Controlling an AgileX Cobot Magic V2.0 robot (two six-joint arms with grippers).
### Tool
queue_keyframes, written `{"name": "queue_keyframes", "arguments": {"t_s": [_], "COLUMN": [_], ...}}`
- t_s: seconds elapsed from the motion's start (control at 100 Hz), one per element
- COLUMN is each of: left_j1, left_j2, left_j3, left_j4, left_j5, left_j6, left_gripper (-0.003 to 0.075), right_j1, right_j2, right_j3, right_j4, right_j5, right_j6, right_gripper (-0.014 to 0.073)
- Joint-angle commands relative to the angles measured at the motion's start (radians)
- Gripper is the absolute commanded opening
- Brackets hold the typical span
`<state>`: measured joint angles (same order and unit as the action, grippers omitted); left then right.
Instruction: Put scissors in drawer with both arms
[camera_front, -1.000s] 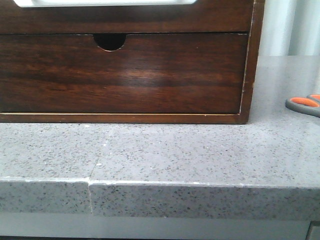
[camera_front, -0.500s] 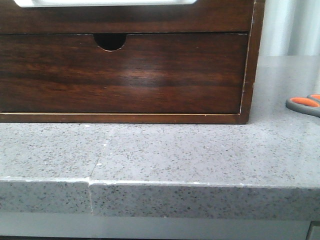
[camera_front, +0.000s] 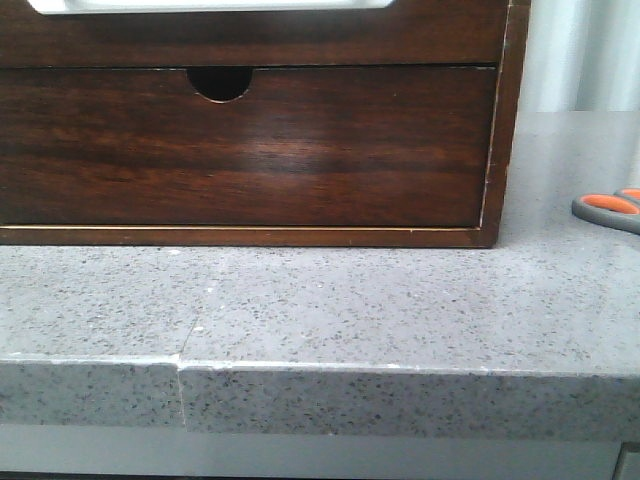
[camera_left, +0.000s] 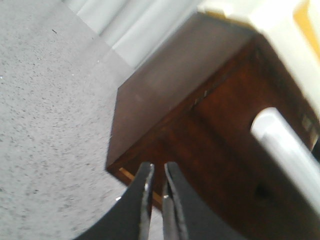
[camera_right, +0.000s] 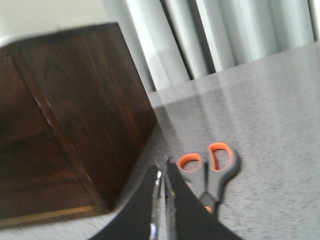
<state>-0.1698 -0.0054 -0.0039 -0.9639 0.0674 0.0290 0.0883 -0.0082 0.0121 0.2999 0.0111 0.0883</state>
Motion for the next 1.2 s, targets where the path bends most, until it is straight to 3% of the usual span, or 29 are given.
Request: {"name": "queue_keyframes", "arguments": {"t_s": [0.0,0.13,0.24,0.49,0.59,0.67,0.76,0.93,0.97,1.07,1.19], "left_j1": [-0.008,-0.008,-0.008,-0.008,-0.008,-0.008,-0.008,-0.008,-0.008,-0.008,-0.008], "left_j2": [-0.034,-0.032,-0.017,0.215,0.346,0.452,0.563,0.724,0.755,0.823,0.905], "left_j3": [0.017,0.002,-0.057,-0.306,-0.385,-0.436,-0.467,-0.501,-0.506,-0.525,-0.565], "left_j4": [-0.187,-0.235,-0.224,0.061,0.066,0.035,-0.055,-0.386,-0.484,-0.744,-0.840], "left_j5": [-0.047,0.003,0.101,0.257,0.317,0.381,0.478,0.585,0.604,0.653,0.708], "left_j6": [-0.006,-0.006,-0.006,-0.006,-0.004,-0.004,0.001,0.208,0.269,0.389,0.423], "left_gripper": [0.0008,0.0009,0.0010,0.0024,0.0123,0.0256,0.0347,0.0350,0.0350,0.0349,0.0349], "right_j1": [-0.003,-0.003,-0.003,-0.003,-0.003,-0.003,-0.003,-0.003,-0.003,-0.003,-0.003], "right_j2": [-0.029,-0.029,-0.016,0.161,0.265,0.334,0.401,0.475,0.481,0.494,0.498], "right_j3": [0.025,-0.014,-0.092,-0.318,-0.408,-0.463,-0.514,-0.557,-0.557,-0.557,-0.557], "right_j4": [0.094,0.132,0.132,0.014,-0.005,0.001,0.012,0.120,0.142,0.178,0.178], "right_j5": [-0.115,-0.102,0.018,0.294,0.363,0.396,0.449,0.496,0.490,0.486,0.486], "right_j6": [-0.004,-0.004,-0.004,-0.004,-0.004,0.036,0.080,0.091,0.091,0.091,0.091], "right_gripper": [-0.0046,-0.0046,-0.0046,-0.0046,-0.0044,-0.0032,0.0058,0.0397,0.0437,0.0445,0.0445]}}
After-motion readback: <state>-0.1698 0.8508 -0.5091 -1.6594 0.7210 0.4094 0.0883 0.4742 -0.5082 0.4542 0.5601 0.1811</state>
